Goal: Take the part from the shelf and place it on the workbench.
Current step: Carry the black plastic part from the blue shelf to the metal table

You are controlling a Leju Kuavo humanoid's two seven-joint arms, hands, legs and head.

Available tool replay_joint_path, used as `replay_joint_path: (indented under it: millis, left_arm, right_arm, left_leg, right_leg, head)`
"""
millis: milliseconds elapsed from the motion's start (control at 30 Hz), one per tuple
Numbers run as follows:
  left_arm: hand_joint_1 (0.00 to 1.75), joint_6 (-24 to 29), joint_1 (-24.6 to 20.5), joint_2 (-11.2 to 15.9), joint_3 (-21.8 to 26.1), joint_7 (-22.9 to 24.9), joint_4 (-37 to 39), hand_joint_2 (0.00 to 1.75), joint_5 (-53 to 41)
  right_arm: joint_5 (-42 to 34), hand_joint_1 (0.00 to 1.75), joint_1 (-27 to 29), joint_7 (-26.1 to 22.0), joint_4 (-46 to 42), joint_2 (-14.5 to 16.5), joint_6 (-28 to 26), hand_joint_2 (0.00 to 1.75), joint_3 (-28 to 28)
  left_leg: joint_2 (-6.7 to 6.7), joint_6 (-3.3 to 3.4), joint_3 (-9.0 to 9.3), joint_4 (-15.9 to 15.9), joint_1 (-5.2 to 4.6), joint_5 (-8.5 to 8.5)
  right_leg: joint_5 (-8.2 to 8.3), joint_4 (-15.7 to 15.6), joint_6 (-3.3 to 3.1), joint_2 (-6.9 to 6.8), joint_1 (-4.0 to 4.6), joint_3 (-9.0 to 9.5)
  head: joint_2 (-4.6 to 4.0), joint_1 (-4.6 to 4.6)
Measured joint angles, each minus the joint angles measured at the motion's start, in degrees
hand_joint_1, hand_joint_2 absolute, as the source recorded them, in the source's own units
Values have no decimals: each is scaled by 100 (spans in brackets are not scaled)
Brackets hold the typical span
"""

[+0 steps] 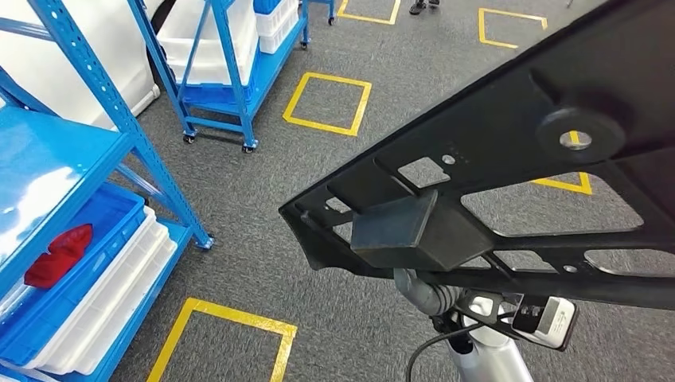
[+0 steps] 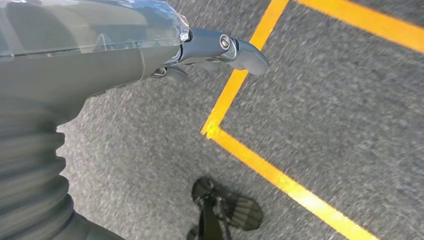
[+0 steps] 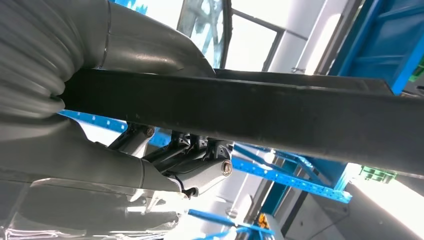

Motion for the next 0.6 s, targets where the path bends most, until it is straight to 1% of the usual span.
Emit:
replay_joint_path:
  millis: [33, 67, 100, 133, 167, 200, 233, 267, 300, 333, 367, 400, 433, 467, 500, 533, 567, 600]
  left_arm:
    - [0, 2, 9, 15, 5, 12, 0, 175, -6]
    - [0, 2, 17, 21, 9, 28, 0, 175, -14]
    - [0, -1, 23, 26, 11, 42, 0, 175, -26]
    - [0, -9, 25, 29, 12, 51, 0, 175, -41]
    - [0, -27, 23, 28, 13, 50, 0, 175, -59]
    - [0, -57, 20, 25, 13, 40, 0, 175, -80]
    - [0, -92, 17, 20, 13, 27, 0, 175, -96]
    - [0, -126, 16, 11, 13, 12, 0, 175, -108]
    - [0, -153, 14, 4, 13, 1, 0, 175, -116]
    - [0, -171, 11, -5, 13, -4, 0, 175, -119]
    - [0, -183, 5, -16, 13, -8, 0, 175, -120]
    - [0, -192, -6, -25, 12, -9, -1, 175, -121]
    - [0, -197, -17, -35, 11, -12, -1, 175, -122]
    - [0, -201, -24, -42, 11, -15, -2, 175, -123]
    - [0, -205, -23, -45, 10, -16, -2, 175, -126]
    - [0, -209, -14, -46, 10, -15, -2, 175, -132]
    - [0, -214, -1, -46, 10, -9, -2, 175, -143]
    - [0, -219, 14, -49, 10, -5, -2, 175, -157]
  right_arm:
    - [22, 175, 6, 0, -20, 5, -32, 175, -1]
    - [44, 175, 16, 0, -32, 10, -64, 175, 1]
    - [66, 175, 32, 0, -39, 14, -97, 175, 2]
    - [90, 175, 46, 0, -42, 16, -128, 175, 3]
    - [114, 175, 57, 0, -45, 15, -162, 175, 6]
    - [137, 175, 64, 0, -56, 15, -205, 175, 12]
    - [151, 175, 62, 0, -74, 14, -242, 175, 22]
    - [162, 175, 57, 0, -94, 12, -274, 175, 36]
    - [170, 175, 52, -1, -117, 10, -299, 175, 52]
    - [175, 175, 50, -1, -133, 5, -315, 175, 67]
    - [181, 175, 52, -1, -144, -1, -326, 175, 79]
    - [186, 175, 59, 0, -158, -7, -335, 175, 85]
    - [189, 175, 64, -1, -172, -12, -342, 175, 90]
    - [192, 175, 58, -2, -186, -15, -347, 175, 97]
    - [192, 175, 49, -2, -198, -16, -351, 175, 111]
    - [191, 175, 39, -2, -202, -19, -357, 175, 131]
    - [191, 175, 31, 0, -197, -23, -364, 175, 152]
    - [191, 175, 30, 1, -189, -32, -374, 175, 174]
  left_leg:
    - [65, 19, 5, -5, -11, -7]
    - [137, 33, 6, -6, -22, -15]
    - [207, 39, 10, -6, -28, -25]
    - [279, 40, 16, -6, -32, -36]
    - [346, 37, 28, -6, -35, -48]
    - [408, 30, 46, -6, -38, -61]
    - [467, 18, 69, -7, -42, -78]
    - [522, -2, 89, -9, -52, -96]
    - [575, -27, 106, -12, -59, -113]
    - [629, -56, 122, -20, -64, -127]
    - [687, -85, 140, -36, -67, -136]
    - [725, -115, 158, -50, -64, -149]
    - [675, -141, 170, -31, -57, -179]
    - [560, -159, 141, 70, -51, -256]
    - [403, -173, 48, 293, -46, -388]
    - [243, -178, -105, 623, -40, -553]
    - [157, -181, -307, 1012, -40, -720]
    - [122, -188, -493, 1338, -40, -817]
  right_leg:
    - [-163, 361, 20, -151, -2, -189]
    - [-305, 733, 35, -220, -13, -390]
    - [-365, 985, 41, -247, -22, -531]
    - [-337, 1069, 40, -263, -26, -589]
    - [-214, 926, 28, -283, -23, -525]
    - [-30, 588, 2, -335, -14, -351]
    - [122, 168, -36, -463, 15, -134]
    - [229, -185, -78, -584, 52, 53]
    - [280, -424, -117, -667, 91, 175]
    - [276, -522, -148, -702, 124, 217]
    - [280, -534, -171, -641, 141, 213]
    - [299, -569, -200, -564, 126, 225]
    - [321, -618, -225, -497, 109, 252]
    - [345, -667, -256, -435, 88, 284]
    - [363, -708, -284, -375, 66, 318]
    - [365, -723, -301, -315, 67, 333]
    - [362, -721, -316, -247, 65, 337]
    - [357, -717, -322, -165, 66, 339]
  head:
    - [0, 1]
    - [0, 0]
    - [0, -1]
    - [0, -1]
    - [0, -1]
    - [0, -1]
    - [0, -1]
    - [0, -1]
    - [0, -1]
    - [0, -1]
    - [0, -1]
    - [0, -1]
    - [0, -1]
    - [0, -2]
    - [0, -2]
    - [0, -2]
    - [0, -2]
    - [0, -2]
